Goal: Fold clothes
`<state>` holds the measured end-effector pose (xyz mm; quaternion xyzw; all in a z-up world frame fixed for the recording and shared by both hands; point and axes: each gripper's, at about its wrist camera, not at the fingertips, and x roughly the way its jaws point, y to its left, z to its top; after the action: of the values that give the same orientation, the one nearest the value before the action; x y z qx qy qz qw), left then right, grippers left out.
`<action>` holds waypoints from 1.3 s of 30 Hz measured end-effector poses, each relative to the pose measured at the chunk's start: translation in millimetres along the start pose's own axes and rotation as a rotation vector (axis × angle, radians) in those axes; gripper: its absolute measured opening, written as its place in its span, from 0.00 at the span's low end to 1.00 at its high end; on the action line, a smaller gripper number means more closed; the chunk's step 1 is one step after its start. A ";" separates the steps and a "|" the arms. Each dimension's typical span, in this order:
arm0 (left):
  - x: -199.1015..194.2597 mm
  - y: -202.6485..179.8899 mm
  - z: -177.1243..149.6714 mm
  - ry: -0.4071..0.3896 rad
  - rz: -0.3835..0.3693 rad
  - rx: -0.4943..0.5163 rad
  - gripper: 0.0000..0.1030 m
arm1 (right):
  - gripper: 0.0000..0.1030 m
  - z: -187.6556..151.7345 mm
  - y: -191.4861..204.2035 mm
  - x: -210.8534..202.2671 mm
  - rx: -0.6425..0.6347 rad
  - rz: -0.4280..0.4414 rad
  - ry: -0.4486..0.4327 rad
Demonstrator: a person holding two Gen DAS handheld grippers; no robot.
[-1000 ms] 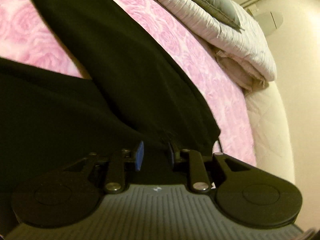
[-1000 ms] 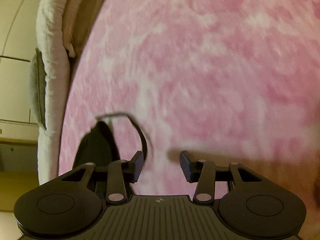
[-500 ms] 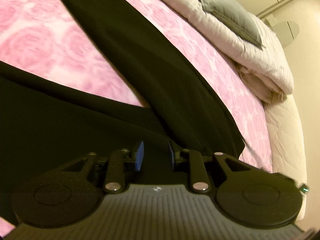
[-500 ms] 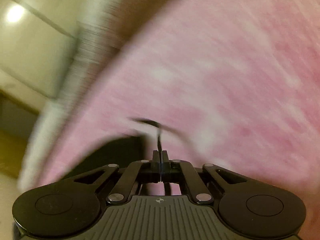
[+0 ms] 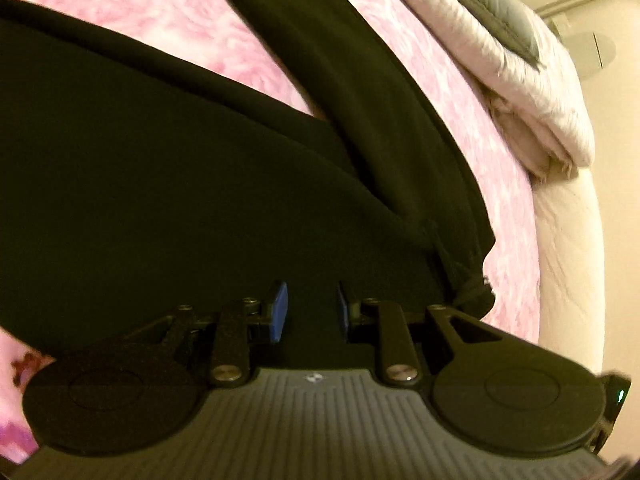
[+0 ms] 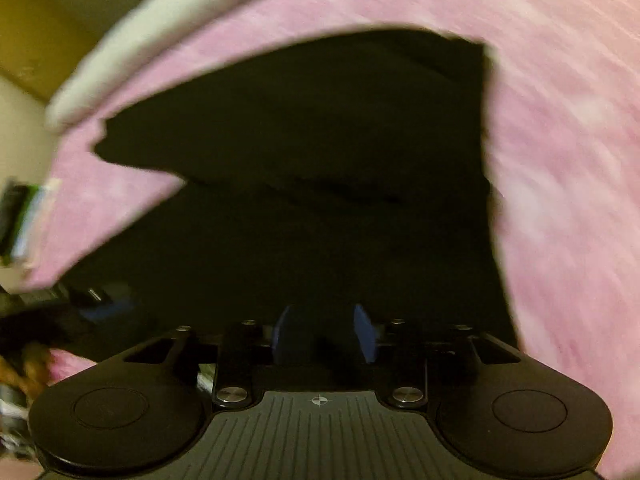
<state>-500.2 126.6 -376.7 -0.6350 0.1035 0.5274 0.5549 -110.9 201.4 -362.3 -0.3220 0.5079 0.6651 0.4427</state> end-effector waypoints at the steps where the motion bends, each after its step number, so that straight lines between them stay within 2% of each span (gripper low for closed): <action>1: 1.6 -1.0 1.7 0.002 -0.006 0.006 0.20 | 0.41 -9.9 -4.1 -4.0 0.011 -0.026 0.000; 4: 5.7 -6.0 7.5 0.012 -0.024 0.029 0.20 | 0.41 -28.1 -11.5 -18.5 0.055 -0.034 -0.018; 7: 10.0 -16.5 12.6 0.036 -0.051 0.086 0.20 | 0.41 -28.2 -13.2 -31.9 0.121 -0.046 -0.120; 8: 11.5 -21.3 14.2 0.044 -0.060 0.113 0.20 | 0.41 -25.8 -17.2 -33.4 0.166 -0.057 -0.159; 14: 18.2 -52.8 18.7 0.065 -0.082 0.291 0.21 | 0.39 -12.8 -59.6 -38.2 0.413 -0.086 -0.218; 16: 21.8 -62.5 19.0 0.064 -0.079 0.335 0.21 | 0.27 -3.8 -76.7 -38.8 0.446 -0.066 -0.233; 18: 26.6 -68.6 19.1 0.058 -0.080 0.334 0.21 | 0.20 10.6 -95.8 -38.7 0.488 -0.028 -0.238; 19: 29.5 -71.5 19.3 0.054 -0.083 0.323 0.21 | 0.20 18.4 -105.2 -39.5 0.509 -0.012 -0.244; 26: 51.1 -94.4 18.4 0.009 -0.080 0.258 0.21 | 0.20 81.7 -159.9 -27.0 0.473 0.170 -0.166; 29: 62.4 -109.5 12.8 0.001 -0.071 0.253 0.22 | 0.21 110.6 -180.6 -6.1 0.442 0.195 -0.119; 33: 82.5 -131.1 -3.1 0.002 -0.034 0.245 0.22 | 0.28 145.7 -194.0 17.3 0.347 0.249 -0.078; 39: 99.5 -147.7 -17.2 -0.018 0.010 0.165 0.22 | 0.31 199.0 -207.6 50.1 0.275 0.307 -0.088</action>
<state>-342.7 211.3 -369.7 -0.5819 0.1449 0.5256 0.6034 63.4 424.8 -432.3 -0.1482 0.6171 0.6627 0.3976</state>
